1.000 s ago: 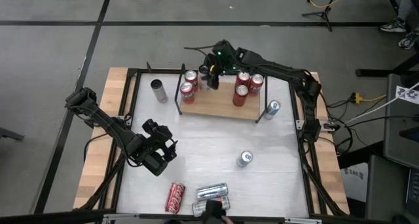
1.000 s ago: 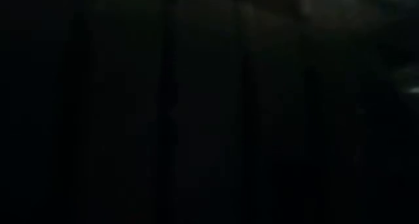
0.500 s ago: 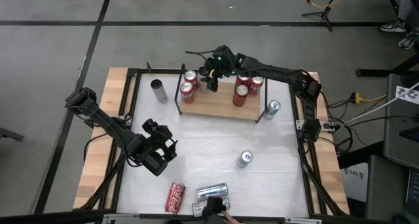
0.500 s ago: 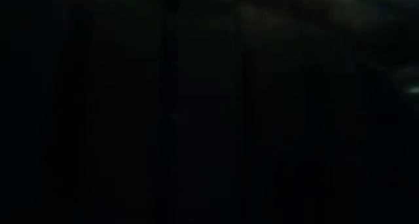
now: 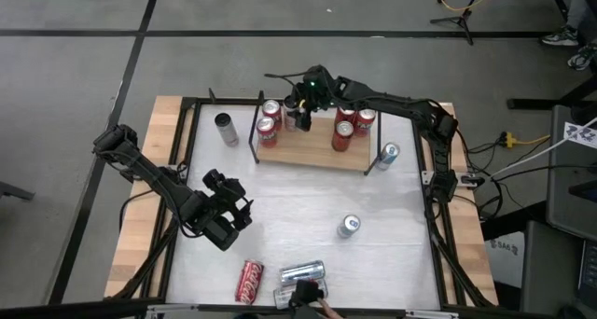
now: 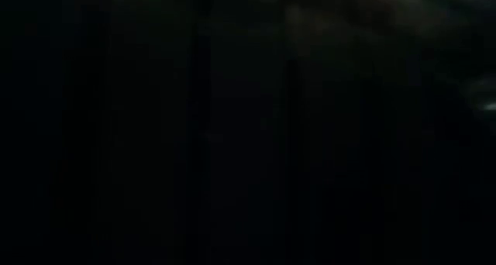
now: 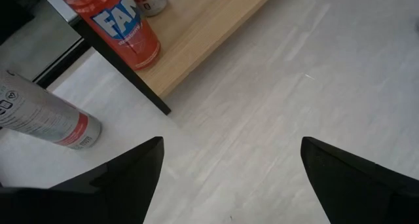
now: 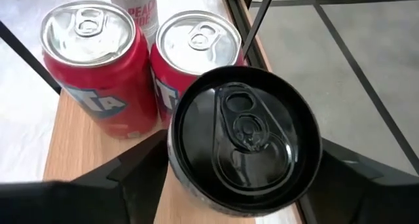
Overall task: Place canned beverage on shelf
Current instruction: Put the middle white-pink soda can on the shelf, then put the top white-pink soda can on the shelf aligned with the white-pink soda can
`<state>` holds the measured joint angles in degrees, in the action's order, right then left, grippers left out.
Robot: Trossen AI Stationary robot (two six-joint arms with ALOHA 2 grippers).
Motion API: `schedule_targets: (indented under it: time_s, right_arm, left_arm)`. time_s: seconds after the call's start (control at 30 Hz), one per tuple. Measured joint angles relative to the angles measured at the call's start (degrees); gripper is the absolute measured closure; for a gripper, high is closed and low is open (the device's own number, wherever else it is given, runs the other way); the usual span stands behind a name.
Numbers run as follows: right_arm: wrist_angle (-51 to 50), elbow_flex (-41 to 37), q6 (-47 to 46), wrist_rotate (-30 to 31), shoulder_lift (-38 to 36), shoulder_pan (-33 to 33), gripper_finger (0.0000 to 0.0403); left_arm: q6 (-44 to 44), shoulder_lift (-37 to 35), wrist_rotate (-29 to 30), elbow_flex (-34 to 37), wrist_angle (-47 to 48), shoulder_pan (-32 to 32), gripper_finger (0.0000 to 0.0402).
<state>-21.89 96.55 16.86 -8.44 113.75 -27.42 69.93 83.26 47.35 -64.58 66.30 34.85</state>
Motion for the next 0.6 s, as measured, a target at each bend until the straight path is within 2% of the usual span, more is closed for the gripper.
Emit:
schedule_targets:
  time_s: [0.23,0.6]
  right_arm:
    - [-0.40,0.09,0.00,-0.03,-0.09,0.00,0.0077]
    - [-2.70,2.99,-0.39,-0.09,-0.09,0.09,0.0077]
  left_arm:
    - [0.02,0.00,-0.02,0.00,0.00,0.00,0.0049]
    - [0.19,0.00,1.15,0.00,0.00,0.00,0.0049]
